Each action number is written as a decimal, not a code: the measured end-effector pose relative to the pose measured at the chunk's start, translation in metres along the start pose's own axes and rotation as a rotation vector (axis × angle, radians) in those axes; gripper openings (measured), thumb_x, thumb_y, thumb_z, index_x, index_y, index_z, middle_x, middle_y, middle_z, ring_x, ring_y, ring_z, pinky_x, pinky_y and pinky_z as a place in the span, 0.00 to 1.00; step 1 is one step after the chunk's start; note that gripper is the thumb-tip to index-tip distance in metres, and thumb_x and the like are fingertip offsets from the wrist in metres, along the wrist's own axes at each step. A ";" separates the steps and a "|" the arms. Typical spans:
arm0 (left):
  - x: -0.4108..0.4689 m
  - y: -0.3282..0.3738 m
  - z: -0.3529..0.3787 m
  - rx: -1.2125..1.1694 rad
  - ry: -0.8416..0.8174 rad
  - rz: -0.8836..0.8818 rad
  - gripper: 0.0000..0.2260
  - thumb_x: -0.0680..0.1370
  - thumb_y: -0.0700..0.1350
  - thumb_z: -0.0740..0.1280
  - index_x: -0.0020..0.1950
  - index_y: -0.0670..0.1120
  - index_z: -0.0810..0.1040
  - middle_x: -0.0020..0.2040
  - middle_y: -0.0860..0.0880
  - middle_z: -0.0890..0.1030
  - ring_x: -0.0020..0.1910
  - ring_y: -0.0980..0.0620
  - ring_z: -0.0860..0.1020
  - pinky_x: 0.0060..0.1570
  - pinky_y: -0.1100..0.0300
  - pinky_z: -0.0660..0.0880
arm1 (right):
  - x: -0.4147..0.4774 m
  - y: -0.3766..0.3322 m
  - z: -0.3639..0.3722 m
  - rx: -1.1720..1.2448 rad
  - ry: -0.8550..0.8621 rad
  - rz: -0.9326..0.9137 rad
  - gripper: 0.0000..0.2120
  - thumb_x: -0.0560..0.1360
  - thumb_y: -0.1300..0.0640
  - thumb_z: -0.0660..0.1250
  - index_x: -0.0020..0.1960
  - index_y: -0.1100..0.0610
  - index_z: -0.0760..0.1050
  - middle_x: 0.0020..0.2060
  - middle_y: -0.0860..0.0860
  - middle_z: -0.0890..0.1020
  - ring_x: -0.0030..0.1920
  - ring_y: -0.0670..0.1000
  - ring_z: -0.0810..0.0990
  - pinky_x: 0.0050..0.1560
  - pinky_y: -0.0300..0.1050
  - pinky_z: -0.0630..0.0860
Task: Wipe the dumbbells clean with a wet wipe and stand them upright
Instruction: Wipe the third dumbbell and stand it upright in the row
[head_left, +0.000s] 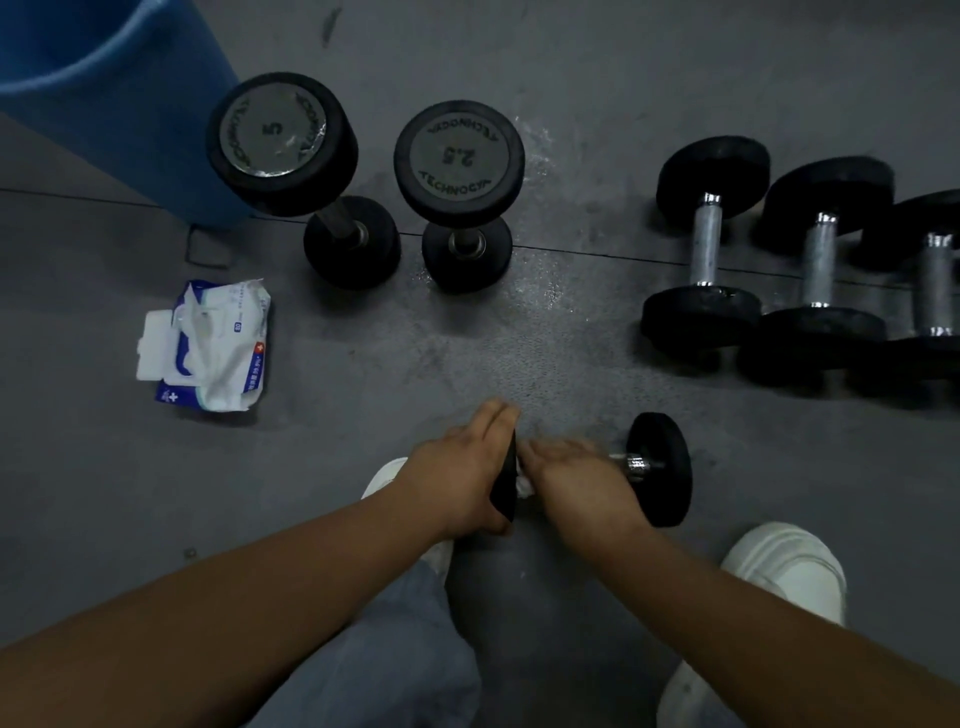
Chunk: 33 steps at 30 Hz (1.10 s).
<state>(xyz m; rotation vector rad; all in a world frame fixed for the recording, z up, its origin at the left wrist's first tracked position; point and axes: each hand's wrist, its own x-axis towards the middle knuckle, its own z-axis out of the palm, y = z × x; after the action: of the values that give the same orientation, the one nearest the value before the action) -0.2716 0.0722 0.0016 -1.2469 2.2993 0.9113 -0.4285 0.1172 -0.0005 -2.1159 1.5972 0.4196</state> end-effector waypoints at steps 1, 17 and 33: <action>0.000 0.000 0.000 0.007 -0.003 -0.004 0.55 0.67 0.56 0.77 0.80 0.51 0.42 0.80 0.54 0.43 0.71 0.46 0.67 0.60 0.50 0.72 | 0.005 0.003 -0.001 0.007 -0.025 0.008 0.13 0.79 0.57 0.58 0.62 0.54 0.72 0.56 0.53 0.80 0.56 0.57 0.78 0.57 0.48 0.68; -0.007 0.004 -0.041 0.370 -0.220 0.079 0.51 0.72 0.60 0.72 0.80 0.51 0.38 0.81 0.50 0.45 0.73 0.43 0.66 0.65 0.48 0.72 | 0.001 -0.004 0.002 0.338 -0.083 0.180 0.13 0.78 0.55 0.60 0.61 0.53 0.74 0.57 0.53 0.79 0.60 0.56 0.77 0.63 0.49 0.69; -0.045 0.054 0.061 -0.328 0.132 -0.328 0.46 0.72 0.47 0.67 0.78 0.63 0.39 0.73 0.53 0.65 0.67 0.51 0.72 0.64 0.48 0.73 | -0.005 0.008 0.003 0.247 -0.193 0.028 0.08 0.75 0.55 0.67 0.52 0.54 0.79 0.49 0.53 0.82 0.51 0.55 0.82 0.49 0.46 0.74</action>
<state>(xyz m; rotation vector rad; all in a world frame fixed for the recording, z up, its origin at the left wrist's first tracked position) -0.2917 0.1631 0.0038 -1.8059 2.0016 1.1408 -0.4376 0.1213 -0.0017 -1.8141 1.4867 0.4007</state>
